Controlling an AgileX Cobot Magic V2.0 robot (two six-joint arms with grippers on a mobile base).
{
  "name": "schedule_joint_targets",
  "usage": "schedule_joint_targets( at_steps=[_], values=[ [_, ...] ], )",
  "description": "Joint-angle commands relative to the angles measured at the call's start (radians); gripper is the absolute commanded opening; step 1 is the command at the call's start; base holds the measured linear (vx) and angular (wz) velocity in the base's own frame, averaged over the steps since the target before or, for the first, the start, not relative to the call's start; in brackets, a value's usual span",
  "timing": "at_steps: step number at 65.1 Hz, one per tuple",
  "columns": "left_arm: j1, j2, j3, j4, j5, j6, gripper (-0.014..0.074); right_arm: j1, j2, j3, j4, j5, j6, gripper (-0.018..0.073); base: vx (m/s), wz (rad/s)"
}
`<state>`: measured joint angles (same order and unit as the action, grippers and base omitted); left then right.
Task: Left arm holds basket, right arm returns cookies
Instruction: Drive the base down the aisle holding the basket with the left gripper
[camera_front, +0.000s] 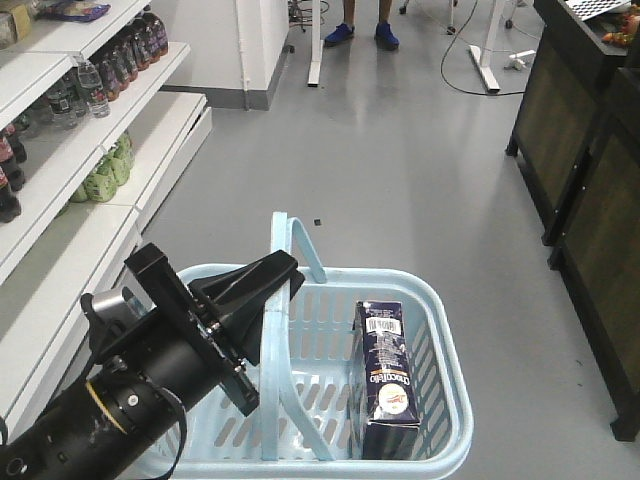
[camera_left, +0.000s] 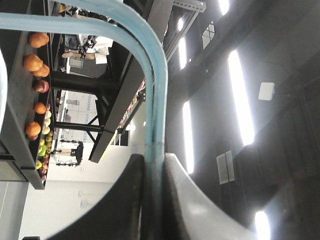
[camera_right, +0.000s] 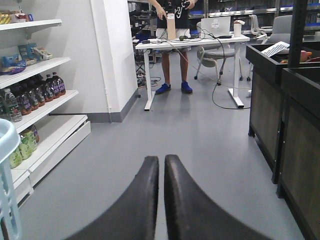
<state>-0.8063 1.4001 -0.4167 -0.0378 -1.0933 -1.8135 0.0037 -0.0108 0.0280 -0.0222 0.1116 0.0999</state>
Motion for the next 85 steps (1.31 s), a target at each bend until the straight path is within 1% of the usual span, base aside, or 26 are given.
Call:
schedule_joint_targets(
  at_steps=[1,36,85],
  values=[
    [-0.003,-0.040,-0.028,-0.008,-0.279,-0.005,-0.0003,-0.004,-0.013,0.018,-0.005,-0.072,-0.009,-0.0006,0.25,0.10],
    [-0.003,-0.040,-0.028,-0.008,-0.279,-0.005,-0.0003,-0.004,-0.013,0.018,-0.005,-0.072,-0.009,-0.0006,0.29,0.06],
    [-0.003,-0.040,-0.028,-0.007,-0.279,-0.005,-0.0003,-0.004,-0.013,0.018,-0.005,-0.072,-0.009,-0.0006,0.40,-0.10]
  ],
)
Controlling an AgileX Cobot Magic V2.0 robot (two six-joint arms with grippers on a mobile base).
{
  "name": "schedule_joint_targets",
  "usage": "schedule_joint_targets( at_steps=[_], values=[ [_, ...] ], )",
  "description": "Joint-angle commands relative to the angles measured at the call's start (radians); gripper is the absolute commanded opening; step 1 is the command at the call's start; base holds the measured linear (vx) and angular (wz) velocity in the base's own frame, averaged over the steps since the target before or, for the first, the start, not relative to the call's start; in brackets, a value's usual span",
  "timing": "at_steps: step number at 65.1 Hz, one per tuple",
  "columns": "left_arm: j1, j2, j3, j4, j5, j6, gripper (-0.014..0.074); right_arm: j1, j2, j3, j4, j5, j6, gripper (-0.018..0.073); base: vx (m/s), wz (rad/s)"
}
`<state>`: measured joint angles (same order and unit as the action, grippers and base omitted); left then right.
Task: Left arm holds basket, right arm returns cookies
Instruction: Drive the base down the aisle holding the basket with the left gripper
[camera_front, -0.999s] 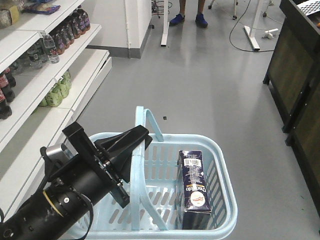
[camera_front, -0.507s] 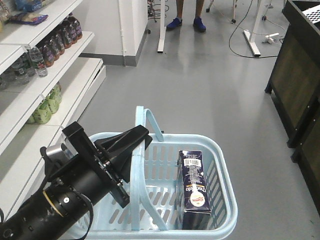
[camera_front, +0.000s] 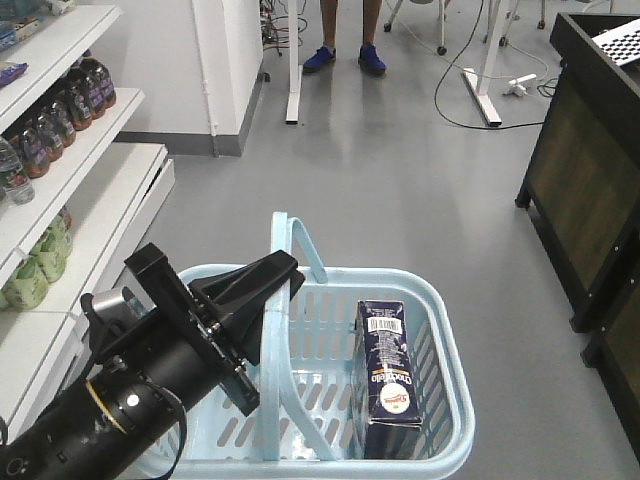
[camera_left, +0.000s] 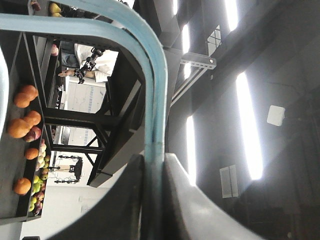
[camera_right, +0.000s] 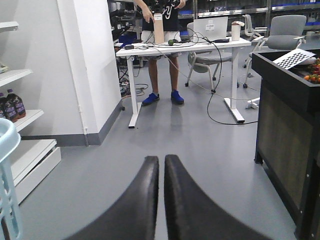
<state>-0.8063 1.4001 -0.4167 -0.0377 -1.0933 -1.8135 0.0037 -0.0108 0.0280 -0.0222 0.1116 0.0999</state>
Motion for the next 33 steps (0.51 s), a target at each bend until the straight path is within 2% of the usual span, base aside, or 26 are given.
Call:
schedule_joint_targets(
  at_steps=[1,33],
  values=[
    [-0.003,-0.040,-0.028,-0.007,-0.279,-0.005,-0.0003,-0.004,-0.013,0.018,-0.005,-0.072,-0.009,-0.0006,0.44,-0.08],
    [-0.003,-0.040,-0.028,-0.007,-0.279,-0.005,-0.0003,-0.004,-0.013,0.018,-0.005,-0.072,-0.009,-0.0006,0.45,-0.02]
  ],
)
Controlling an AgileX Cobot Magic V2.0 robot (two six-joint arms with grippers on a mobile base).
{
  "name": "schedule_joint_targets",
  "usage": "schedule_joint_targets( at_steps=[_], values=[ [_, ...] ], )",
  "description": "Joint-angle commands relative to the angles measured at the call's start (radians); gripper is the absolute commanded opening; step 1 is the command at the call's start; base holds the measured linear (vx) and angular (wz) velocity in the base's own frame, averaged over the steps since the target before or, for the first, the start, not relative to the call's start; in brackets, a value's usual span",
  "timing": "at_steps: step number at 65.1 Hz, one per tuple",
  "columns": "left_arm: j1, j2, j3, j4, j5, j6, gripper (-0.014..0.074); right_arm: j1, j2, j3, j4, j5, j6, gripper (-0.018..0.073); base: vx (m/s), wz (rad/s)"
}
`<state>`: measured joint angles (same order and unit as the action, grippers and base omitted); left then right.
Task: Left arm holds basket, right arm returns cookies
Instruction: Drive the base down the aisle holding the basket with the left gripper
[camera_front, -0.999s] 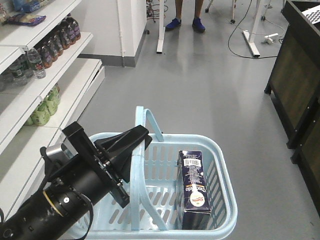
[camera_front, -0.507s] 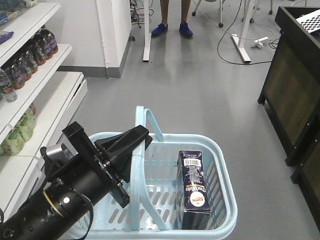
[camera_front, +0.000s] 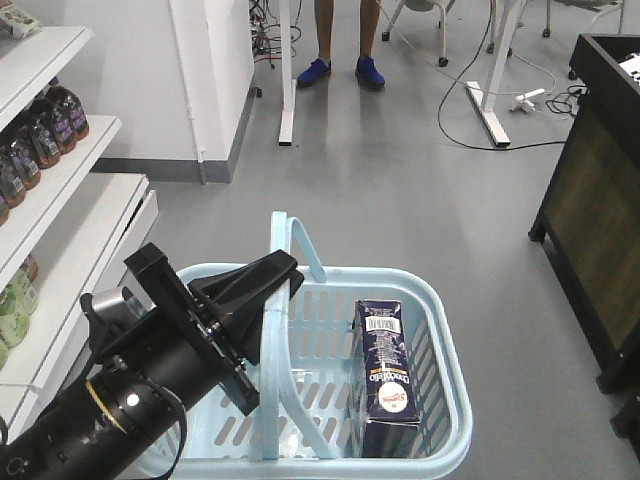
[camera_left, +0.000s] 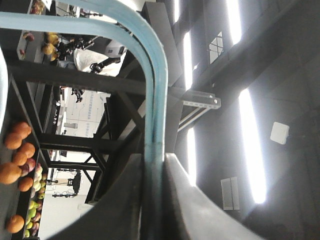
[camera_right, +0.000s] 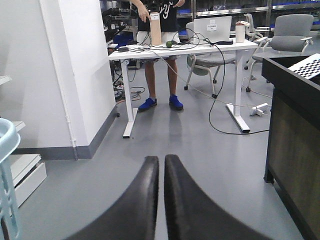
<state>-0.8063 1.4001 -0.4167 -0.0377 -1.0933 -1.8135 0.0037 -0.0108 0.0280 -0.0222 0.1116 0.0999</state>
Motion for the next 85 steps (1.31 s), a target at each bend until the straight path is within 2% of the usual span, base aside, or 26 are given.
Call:
schedule_joint_targets(
  at_steps=[1,85],
  values=[
    [-0.003,-0.040,-0.028,-0.007,-0.279,-0.005,-0.0003,-0.004,-0.013,0.018,-0.005,-0.072,-0.009,-0.0006,0.44,0.00],
    [-0.003,-0.040,-0.028,-0.008,-0.279,-0.005,-0.0003,-0.004,-0.013,0.018,-0.005,-0.072,-0.009,-0.0006,0.38,0.01]
  ],
)
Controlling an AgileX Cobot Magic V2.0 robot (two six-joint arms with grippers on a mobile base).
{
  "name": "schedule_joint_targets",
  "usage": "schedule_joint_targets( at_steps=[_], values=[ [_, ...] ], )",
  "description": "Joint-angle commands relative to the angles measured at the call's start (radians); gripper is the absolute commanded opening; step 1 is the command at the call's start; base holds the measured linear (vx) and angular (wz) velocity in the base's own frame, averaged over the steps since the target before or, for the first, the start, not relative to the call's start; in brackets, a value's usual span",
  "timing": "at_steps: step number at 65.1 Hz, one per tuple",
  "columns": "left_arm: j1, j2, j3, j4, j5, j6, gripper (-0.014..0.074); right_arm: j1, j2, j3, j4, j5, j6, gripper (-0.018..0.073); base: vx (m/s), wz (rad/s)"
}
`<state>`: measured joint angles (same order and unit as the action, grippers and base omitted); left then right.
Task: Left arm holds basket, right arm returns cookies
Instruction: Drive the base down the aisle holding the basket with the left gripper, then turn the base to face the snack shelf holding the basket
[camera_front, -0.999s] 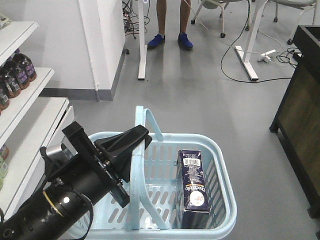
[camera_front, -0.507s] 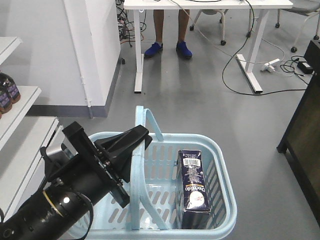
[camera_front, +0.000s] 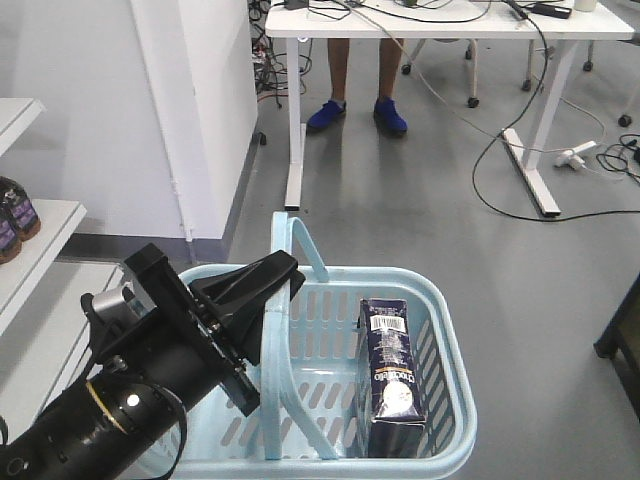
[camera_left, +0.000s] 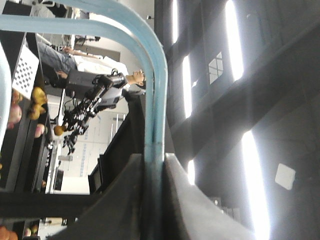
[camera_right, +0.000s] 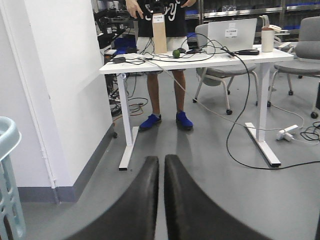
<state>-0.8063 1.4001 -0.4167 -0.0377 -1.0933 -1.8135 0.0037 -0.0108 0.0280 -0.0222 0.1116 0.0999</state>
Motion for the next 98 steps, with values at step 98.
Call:
schedule_joint_targets(
  at_steps=[98],
  values=[
    [-0.003,-0.040,-0.028,-0.008,-0.279,-0.005,-0.0003,-0.004,-0.013,0.018,-0.005,-0.072,-0.009,-0.0006,0.18,0.59]
  ],
)
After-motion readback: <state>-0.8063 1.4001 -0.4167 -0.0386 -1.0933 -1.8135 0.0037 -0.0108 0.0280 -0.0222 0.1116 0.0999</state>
